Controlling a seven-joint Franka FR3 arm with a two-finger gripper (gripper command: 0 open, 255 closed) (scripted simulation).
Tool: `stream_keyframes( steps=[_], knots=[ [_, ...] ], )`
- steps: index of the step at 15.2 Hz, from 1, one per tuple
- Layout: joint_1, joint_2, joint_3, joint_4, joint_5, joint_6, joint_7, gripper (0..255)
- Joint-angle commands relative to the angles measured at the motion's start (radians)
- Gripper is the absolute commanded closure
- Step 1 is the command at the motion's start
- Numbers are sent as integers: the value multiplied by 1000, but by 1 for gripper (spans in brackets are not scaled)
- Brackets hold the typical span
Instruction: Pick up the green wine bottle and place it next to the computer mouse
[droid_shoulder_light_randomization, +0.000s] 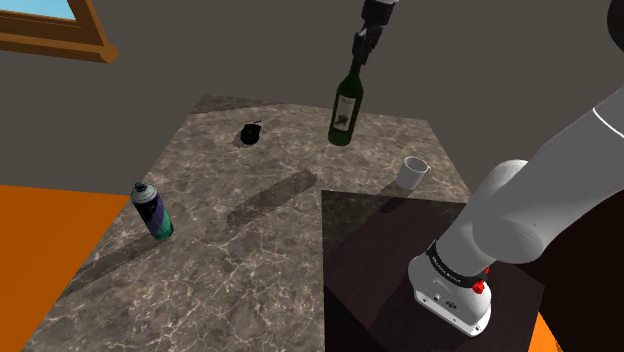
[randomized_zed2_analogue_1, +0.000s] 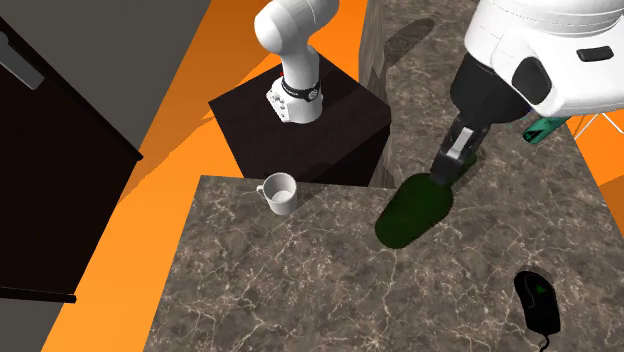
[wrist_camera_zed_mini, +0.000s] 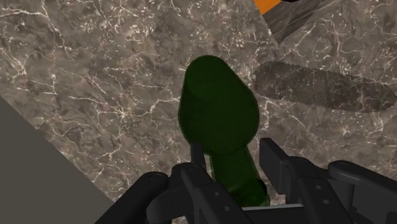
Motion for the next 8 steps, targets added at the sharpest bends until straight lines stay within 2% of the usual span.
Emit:
stream_keyframes(
  steps=[1,8],
  knots=[
    [19,25,24,24,9,-2,41,255],
    [83,150,95,155,42,-17,165,255]
  ],
)
